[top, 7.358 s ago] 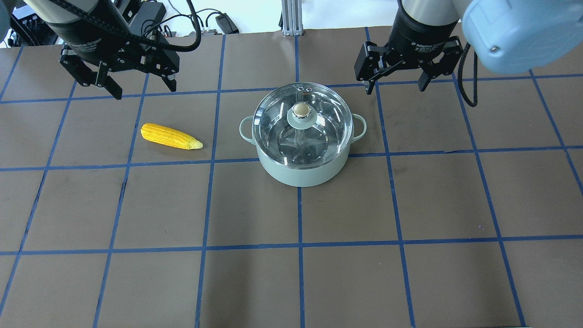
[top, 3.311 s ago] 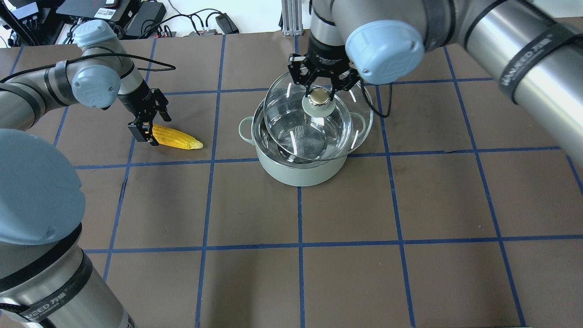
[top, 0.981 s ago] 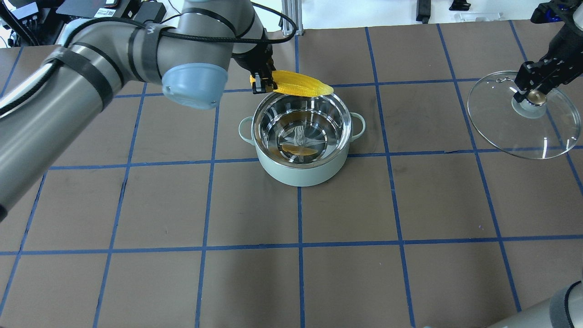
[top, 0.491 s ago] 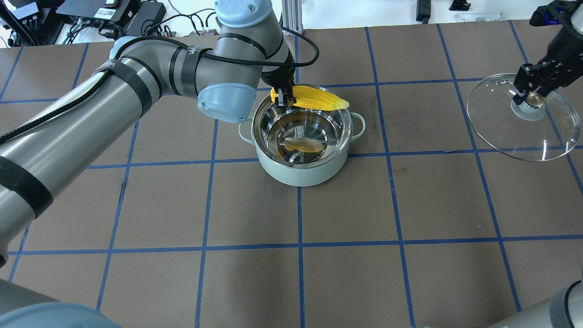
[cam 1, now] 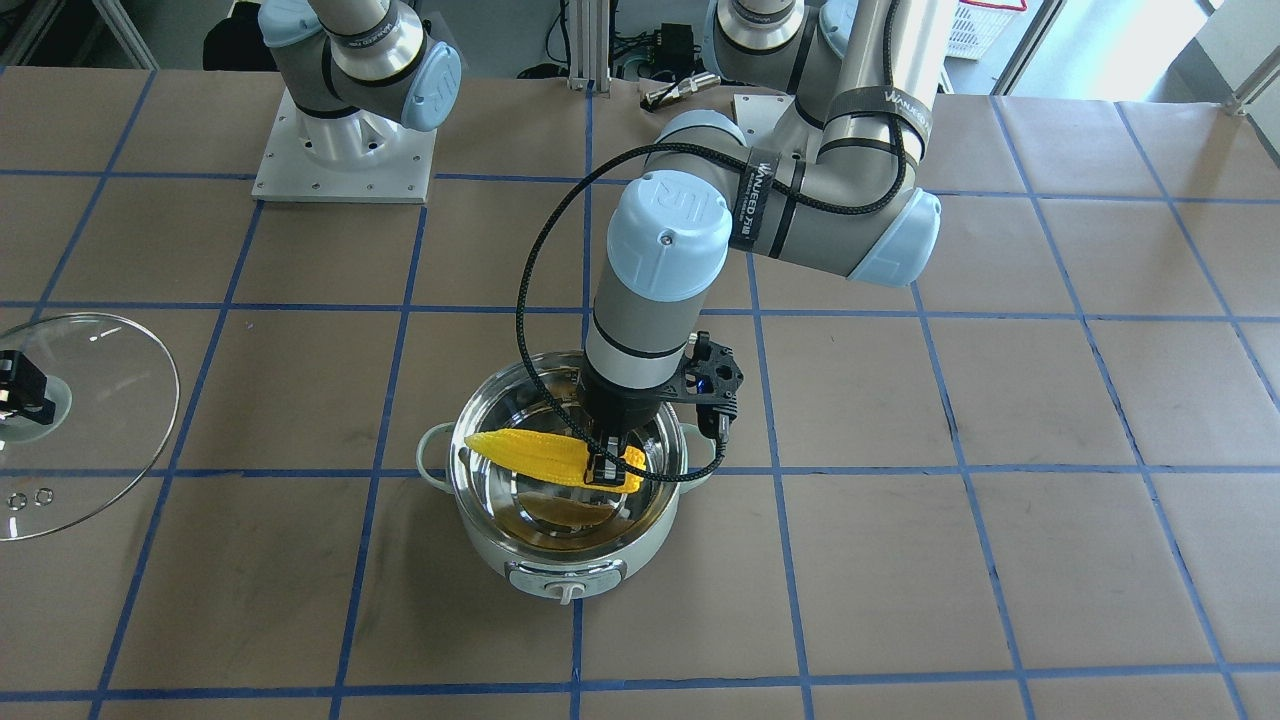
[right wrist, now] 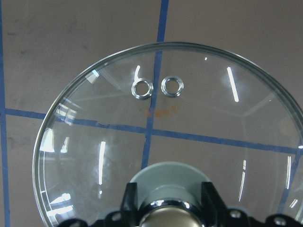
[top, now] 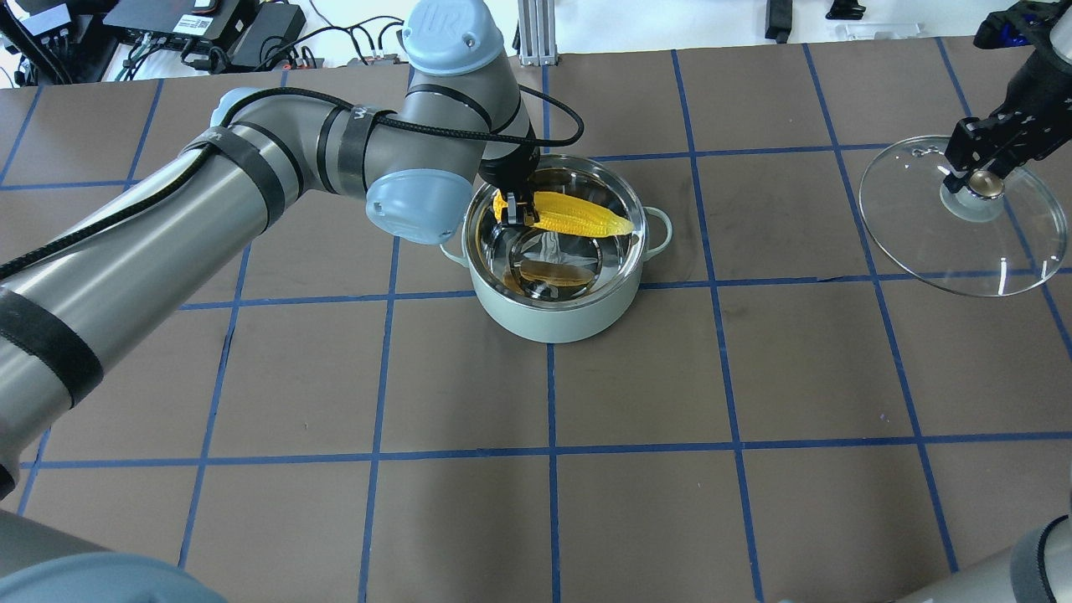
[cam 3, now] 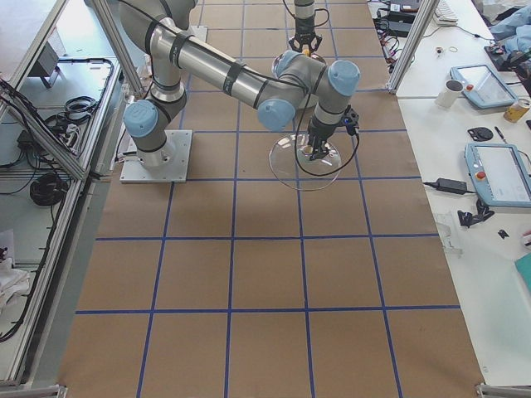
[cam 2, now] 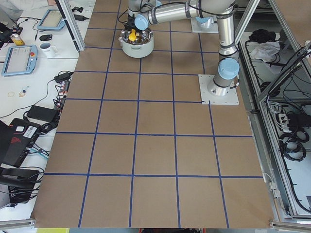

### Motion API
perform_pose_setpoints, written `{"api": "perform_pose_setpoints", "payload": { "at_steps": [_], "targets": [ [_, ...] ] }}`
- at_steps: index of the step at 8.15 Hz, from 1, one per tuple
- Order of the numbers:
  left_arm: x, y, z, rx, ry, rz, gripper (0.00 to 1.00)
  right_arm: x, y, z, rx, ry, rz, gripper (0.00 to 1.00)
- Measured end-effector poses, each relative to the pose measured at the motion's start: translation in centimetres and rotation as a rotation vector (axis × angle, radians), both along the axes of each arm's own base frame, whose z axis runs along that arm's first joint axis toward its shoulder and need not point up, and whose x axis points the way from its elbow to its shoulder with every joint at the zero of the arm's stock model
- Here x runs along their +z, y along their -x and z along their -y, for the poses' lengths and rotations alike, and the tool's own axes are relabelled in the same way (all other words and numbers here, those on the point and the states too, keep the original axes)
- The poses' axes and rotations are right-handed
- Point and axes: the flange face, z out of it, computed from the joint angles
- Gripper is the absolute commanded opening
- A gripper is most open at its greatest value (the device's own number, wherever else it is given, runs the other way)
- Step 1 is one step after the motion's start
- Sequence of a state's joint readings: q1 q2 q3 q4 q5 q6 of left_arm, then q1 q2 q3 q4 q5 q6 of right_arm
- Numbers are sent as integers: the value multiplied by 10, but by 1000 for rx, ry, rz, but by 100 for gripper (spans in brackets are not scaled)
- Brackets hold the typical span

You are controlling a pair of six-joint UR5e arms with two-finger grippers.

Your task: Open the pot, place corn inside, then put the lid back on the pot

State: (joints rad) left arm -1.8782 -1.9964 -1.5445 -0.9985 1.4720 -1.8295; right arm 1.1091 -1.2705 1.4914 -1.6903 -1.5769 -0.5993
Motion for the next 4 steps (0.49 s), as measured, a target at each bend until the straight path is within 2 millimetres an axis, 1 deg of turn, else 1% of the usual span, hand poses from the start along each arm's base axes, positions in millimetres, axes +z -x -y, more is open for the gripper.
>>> {"api": "perform_pose_setpoints", "payload": {
  "at_steps": [1, 2, 3, 4],
  "targets": [
    [-8, -1, -4, 0, -21, 6, 5, 1, 0, 0, 0, 1, -2, 8],
    [-15, -2, -6, 3, -47, 13, 34, 3, 0, 0, -1, 3, -3, 9],
    [-25, -2, -7, 6, -78, 19, 86, 6, -1, -1, 1, 6, -5, 9],
    [-33, -2, -7, 4, -100, 25, 98, 9, -2, -1, 2, 10, -7, 9]
  ]
}}
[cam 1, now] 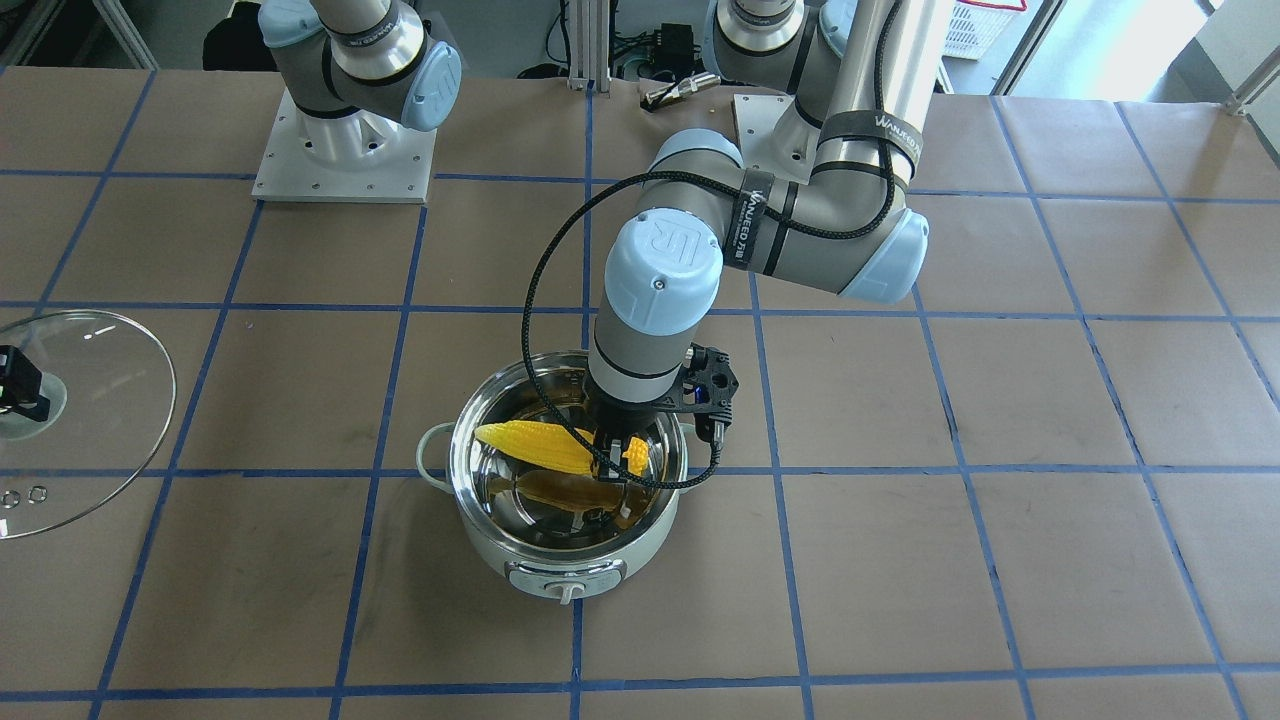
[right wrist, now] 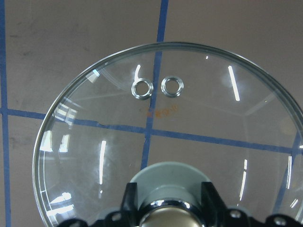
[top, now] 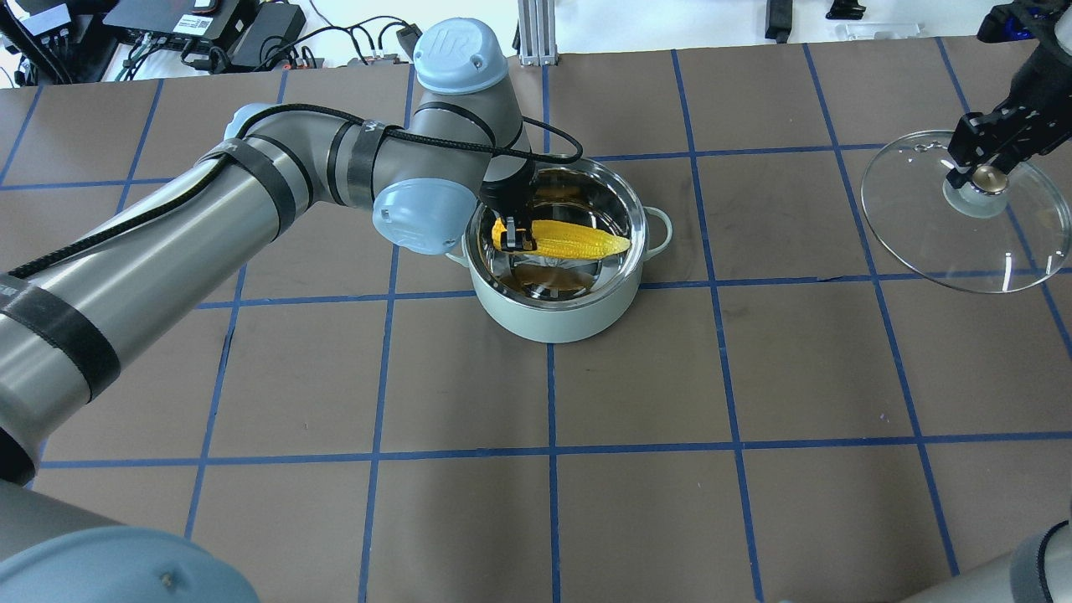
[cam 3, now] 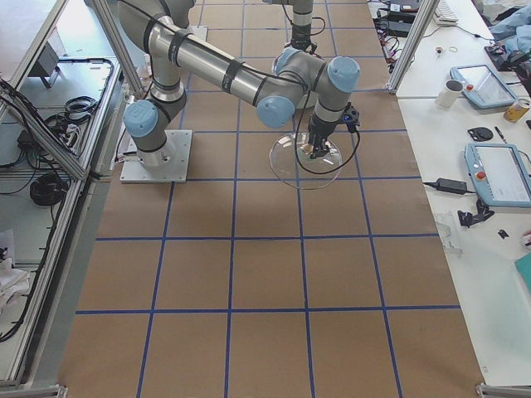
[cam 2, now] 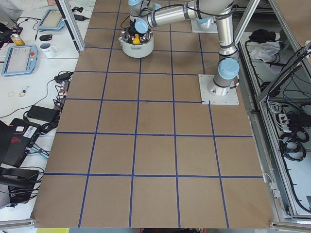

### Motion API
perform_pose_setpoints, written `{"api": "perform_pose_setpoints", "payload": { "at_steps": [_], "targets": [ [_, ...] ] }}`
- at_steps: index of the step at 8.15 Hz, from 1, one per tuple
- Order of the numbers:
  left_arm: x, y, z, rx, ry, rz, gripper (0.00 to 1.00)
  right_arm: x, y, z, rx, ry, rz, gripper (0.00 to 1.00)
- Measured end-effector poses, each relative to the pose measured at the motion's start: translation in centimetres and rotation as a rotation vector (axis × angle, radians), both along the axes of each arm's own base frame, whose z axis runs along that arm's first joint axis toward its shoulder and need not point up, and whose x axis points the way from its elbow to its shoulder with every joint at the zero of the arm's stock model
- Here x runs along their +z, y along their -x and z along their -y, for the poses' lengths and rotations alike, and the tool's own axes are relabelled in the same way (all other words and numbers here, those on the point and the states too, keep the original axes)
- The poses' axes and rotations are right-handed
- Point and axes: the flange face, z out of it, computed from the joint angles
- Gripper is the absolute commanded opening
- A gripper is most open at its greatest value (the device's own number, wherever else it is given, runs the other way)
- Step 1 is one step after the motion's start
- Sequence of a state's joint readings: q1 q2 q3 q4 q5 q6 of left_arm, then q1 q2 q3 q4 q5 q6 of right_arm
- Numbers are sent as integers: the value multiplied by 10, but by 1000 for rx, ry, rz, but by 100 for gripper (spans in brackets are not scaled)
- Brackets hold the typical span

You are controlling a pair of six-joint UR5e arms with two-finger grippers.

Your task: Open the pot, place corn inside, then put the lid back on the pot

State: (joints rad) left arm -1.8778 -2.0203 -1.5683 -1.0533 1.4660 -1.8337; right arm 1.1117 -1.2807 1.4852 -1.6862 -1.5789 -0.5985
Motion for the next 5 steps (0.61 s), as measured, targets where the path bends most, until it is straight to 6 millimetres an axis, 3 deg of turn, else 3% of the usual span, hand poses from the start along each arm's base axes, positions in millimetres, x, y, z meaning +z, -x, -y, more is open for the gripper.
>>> {"api": "perform_pose_setpoints", "payload": {
  "at_steps": [2, 5],
  "targets": [
    [-9, 1, 1, 3, -19, 1, 100, 10, -3, 0, -14, 14, -7, 11],
    [4, 0, 0, 1, -4, -1, 100, 32, -18, 6, -44, 48, -21, 13]
  ]
}}
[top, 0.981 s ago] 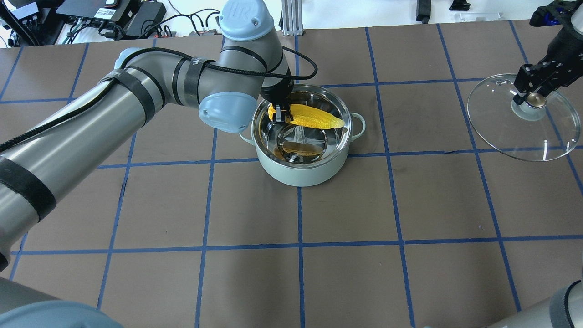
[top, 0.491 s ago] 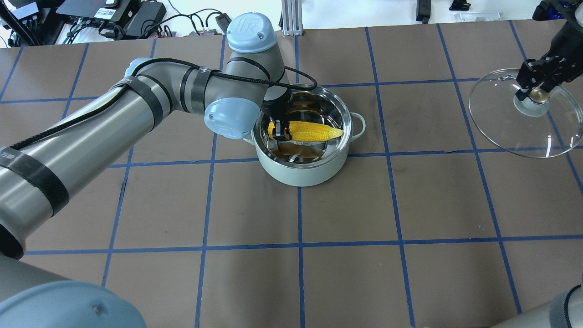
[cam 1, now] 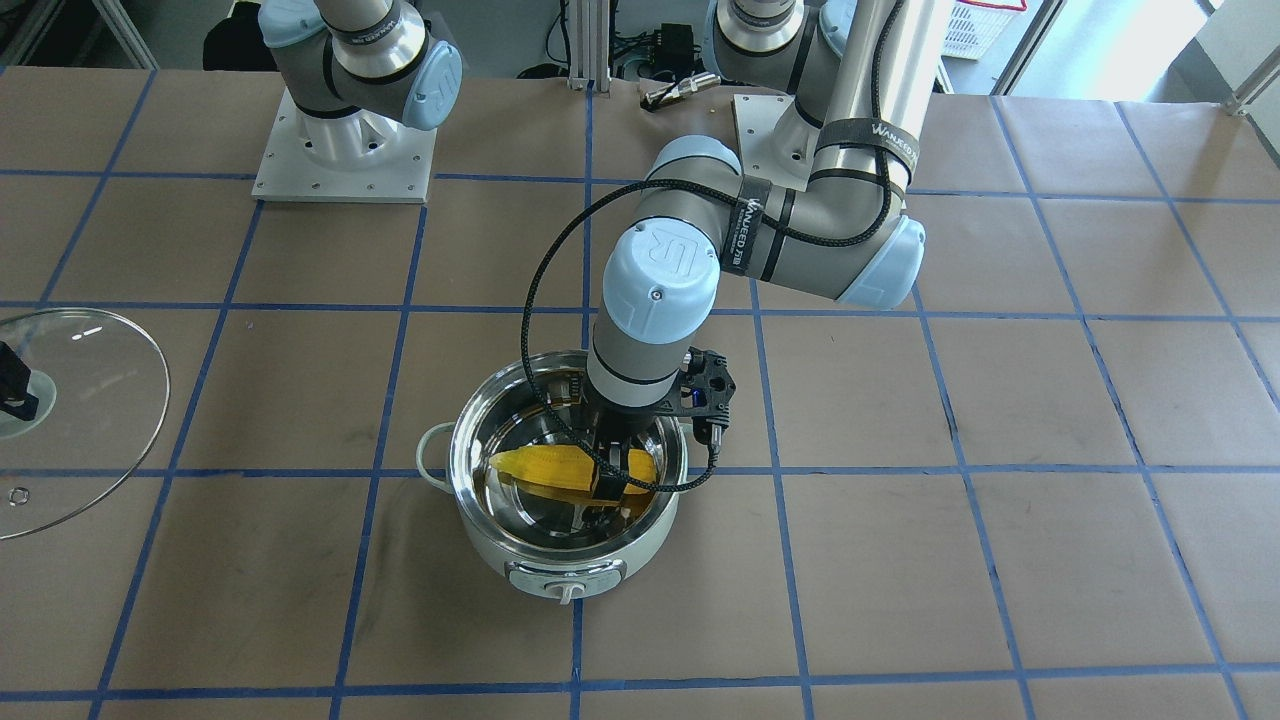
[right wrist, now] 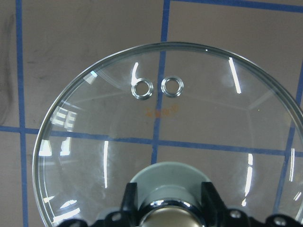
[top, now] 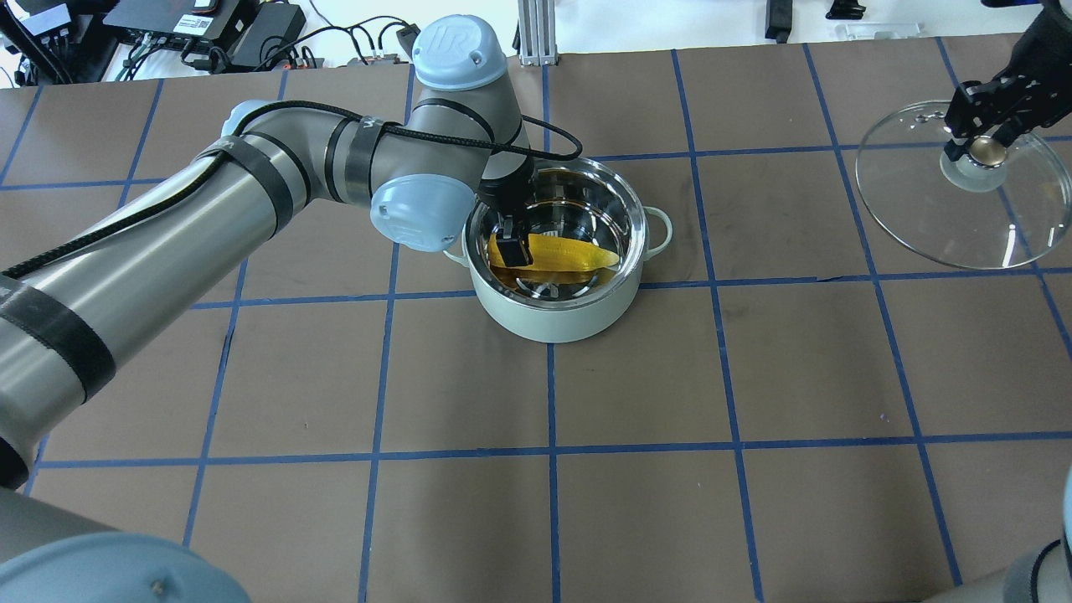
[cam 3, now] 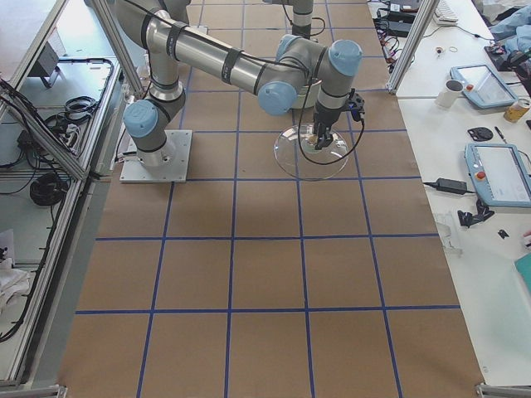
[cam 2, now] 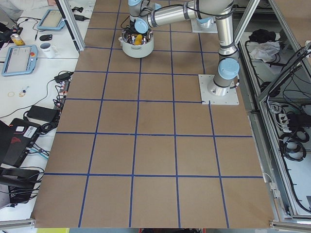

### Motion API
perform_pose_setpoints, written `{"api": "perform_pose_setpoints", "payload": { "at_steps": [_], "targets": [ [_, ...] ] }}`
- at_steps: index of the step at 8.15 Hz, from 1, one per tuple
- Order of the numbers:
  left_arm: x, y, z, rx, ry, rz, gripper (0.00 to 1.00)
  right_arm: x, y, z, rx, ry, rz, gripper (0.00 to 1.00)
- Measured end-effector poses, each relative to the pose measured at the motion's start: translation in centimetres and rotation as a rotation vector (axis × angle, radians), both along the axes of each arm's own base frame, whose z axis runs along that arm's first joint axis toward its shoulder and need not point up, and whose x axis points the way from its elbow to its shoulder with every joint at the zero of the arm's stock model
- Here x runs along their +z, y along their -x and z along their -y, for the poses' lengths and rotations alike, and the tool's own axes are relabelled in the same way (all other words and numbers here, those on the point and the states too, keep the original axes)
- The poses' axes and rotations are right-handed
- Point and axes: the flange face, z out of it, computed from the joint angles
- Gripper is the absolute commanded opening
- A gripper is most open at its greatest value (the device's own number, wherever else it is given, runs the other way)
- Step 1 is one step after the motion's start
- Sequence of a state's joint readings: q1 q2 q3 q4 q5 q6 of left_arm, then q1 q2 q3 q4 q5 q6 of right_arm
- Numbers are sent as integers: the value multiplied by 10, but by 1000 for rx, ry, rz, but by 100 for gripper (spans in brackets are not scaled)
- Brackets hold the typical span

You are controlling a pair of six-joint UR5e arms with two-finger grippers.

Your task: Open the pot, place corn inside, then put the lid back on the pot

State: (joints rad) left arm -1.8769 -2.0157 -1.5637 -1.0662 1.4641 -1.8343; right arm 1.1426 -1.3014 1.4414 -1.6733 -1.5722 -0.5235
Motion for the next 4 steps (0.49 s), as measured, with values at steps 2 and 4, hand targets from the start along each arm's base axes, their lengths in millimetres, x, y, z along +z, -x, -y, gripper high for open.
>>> {"api": "perform_pose_setpoints", "payload": {
  "at_steps": [2, 4],
  "targets": [
    [25, -8, -9, -26, -14, 8, 100, 23, -35, 0, -33, 26, -9, 13],
    [72, -28, -17, -188, 36, 11, 99, 37, -84, -1, -80, 40, -10, 12]
  ]
}}
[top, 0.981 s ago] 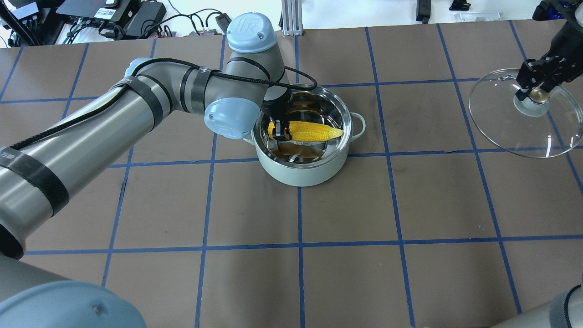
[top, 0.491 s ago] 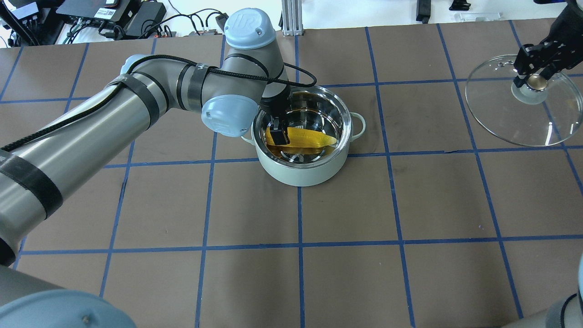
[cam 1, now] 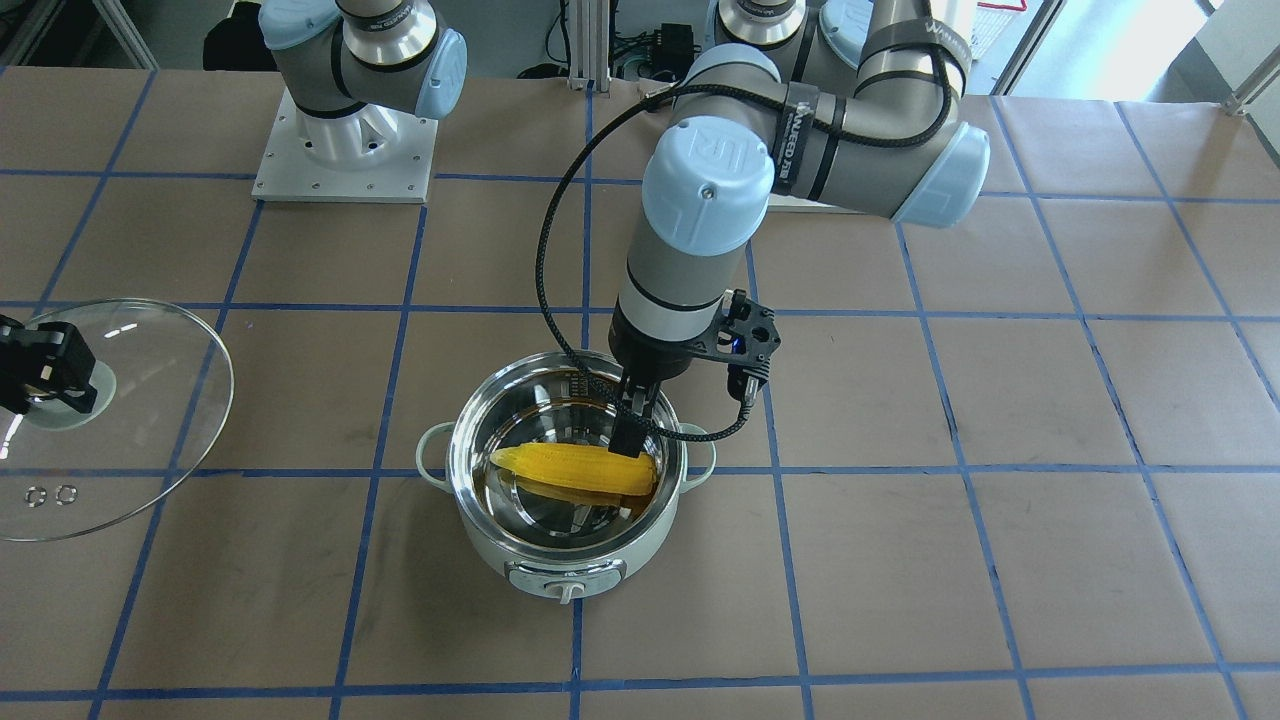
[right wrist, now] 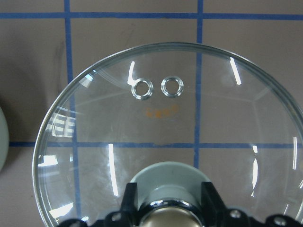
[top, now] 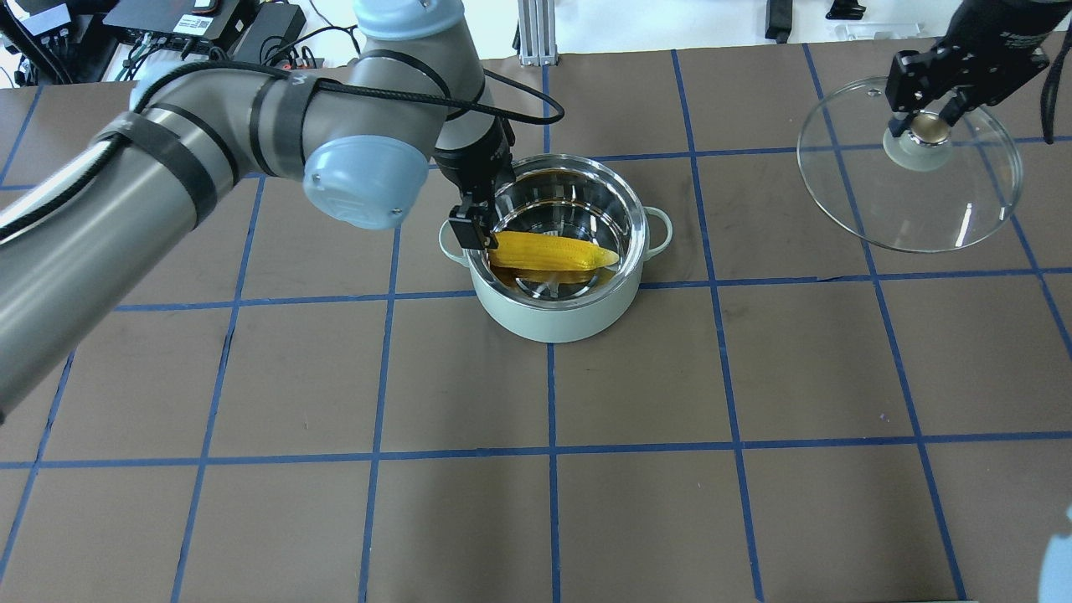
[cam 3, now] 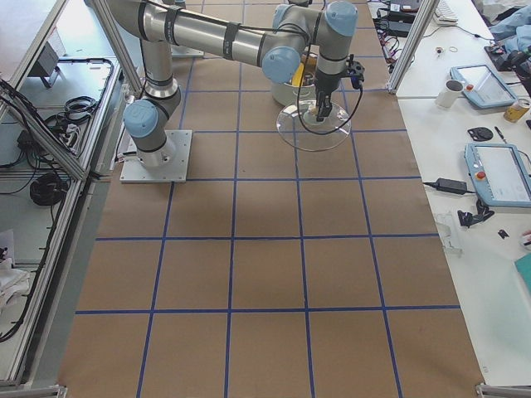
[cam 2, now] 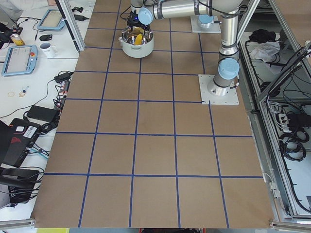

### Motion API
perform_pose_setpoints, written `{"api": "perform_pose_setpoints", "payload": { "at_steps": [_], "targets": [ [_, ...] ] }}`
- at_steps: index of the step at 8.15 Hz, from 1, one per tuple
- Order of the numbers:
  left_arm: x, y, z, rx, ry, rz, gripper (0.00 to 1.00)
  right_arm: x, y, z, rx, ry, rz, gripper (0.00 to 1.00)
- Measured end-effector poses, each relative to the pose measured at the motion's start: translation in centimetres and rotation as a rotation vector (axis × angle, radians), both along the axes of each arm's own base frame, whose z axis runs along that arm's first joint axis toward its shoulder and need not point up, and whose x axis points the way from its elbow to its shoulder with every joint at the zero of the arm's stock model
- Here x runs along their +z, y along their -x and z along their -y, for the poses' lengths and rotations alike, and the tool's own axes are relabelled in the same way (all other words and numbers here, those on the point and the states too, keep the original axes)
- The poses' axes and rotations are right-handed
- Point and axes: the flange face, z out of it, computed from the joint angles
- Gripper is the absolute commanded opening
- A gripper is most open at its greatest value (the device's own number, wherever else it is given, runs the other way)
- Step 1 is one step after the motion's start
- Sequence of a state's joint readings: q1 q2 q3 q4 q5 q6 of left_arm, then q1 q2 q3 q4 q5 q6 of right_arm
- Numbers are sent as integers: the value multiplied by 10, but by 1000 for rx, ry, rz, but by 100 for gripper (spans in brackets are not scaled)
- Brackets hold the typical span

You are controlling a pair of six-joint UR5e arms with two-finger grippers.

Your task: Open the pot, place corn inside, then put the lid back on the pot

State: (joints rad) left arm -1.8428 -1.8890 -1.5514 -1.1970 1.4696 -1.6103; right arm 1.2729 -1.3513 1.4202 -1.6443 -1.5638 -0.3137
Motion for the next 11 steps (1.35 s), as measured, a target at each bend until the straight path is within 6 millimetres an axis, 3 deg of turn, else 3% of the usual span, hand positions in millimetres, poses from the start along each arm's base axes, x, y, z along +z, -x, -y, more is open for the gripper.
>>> {"api": "perform_pose_setpoints", "payload": {
  "at_steps": [3, 5, 6, 8, 11],
  "targets": [
    [52, -67, 8, -283, 94, 94, 100, 8, -101, -3, -71, 17, 27, 11],
    [83, -118, 14, -476, 111, 178, 100, 3, -157, 0, -95, 39, 87, 11],
    [97, -134, 14, -565, 115, 197, 100, -4, -184, 2, -98, 44, 103, 11],
    [121, -152, 6, -790, 125, 226, 100, -16, -237, 3, -135, 69, 122, 11],
    [157, -159, -23, -1187, 151, 266, 100, -42, -308, -2, -200, 67, 139, 11]
  ]
}}
